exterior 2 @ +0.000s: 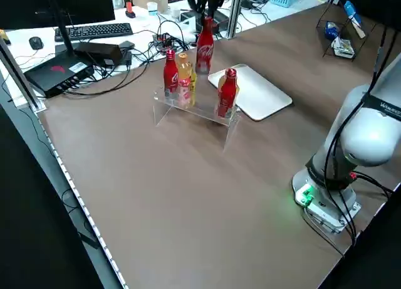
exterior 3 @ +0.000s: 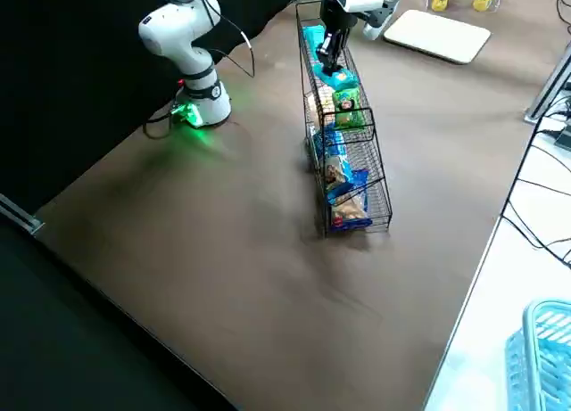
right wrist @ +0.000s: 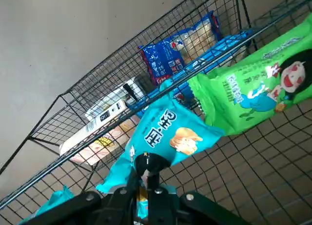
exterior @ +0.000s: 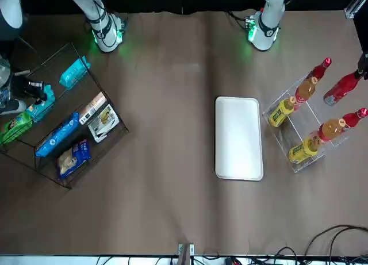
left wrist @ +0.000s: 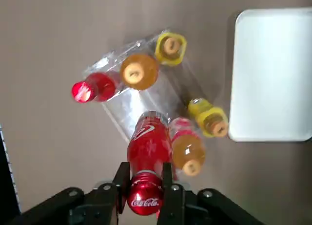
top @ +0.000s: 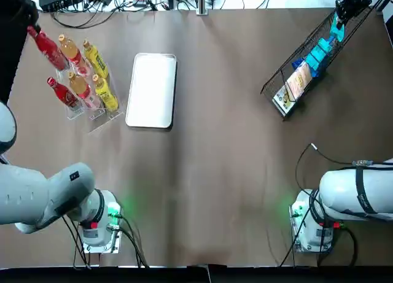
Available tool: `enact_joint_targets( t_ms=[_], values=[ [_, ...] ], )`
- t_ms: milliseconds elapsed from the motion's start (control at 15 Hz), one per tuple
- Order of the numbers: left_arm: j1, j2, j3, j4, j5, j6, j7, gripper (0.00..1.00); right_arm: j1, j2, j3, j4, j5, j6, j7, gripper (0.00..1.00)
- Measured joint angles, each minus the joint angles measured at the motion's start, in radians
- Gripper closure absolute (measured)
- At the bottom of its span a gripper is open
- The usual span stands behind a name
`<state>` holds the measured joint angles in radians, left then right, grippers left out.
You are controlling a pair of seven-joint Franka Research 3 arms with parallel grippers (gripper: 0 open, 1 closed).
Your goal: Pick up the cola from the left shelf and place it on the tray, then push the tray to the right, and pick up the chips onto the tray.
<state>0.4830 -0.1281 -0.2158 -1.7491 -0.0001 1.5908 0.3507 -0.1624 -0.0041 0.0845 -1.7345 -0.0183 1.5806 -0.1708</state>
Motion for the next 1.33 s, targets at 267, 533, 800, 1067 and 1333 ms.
enact_joint_targets(
  t_ms=[267, 533, 800, 1067, 1333],
  values=[
    [-0.012, 0.079, -0.140, 0.052, -0.001, -0.007, -0.226, 0.69, 0.000, 0.000, 0.001, 0.010, -0.001, -0.023, 0.000, 0.91],
    [-0.089, 0.195, -0.204, 0.052, -0.001, 0.068, -0.344, 0.69, 0.003, -0.001, 0.009, 0.066, -0.001, -0.073, 0.000, 0.91],
    [-0.197, 0.295, -0.205, 0.052, -0.001, 0.153, -0.449, 0.69, 0.011, -0.010, 0.017, 0.130, 0.003, -0.081, 0.009, 0.91],
    [-0.335, 0.372, -0.206, 0.042, -0.001, 0.235, -0.572, 0.69, 0.092, -0.011, 0.021, 0.159, 0.005, -0.081, 0.128, 0.92],
    [-0.395, 0.421, -0.206, -0.037, 0.000, 0.386, -0.640, 0.69, 0.184, -0.005, 0.023, 0.159, 0.007, -0.082, 0.216, 0.93]
  ],
)
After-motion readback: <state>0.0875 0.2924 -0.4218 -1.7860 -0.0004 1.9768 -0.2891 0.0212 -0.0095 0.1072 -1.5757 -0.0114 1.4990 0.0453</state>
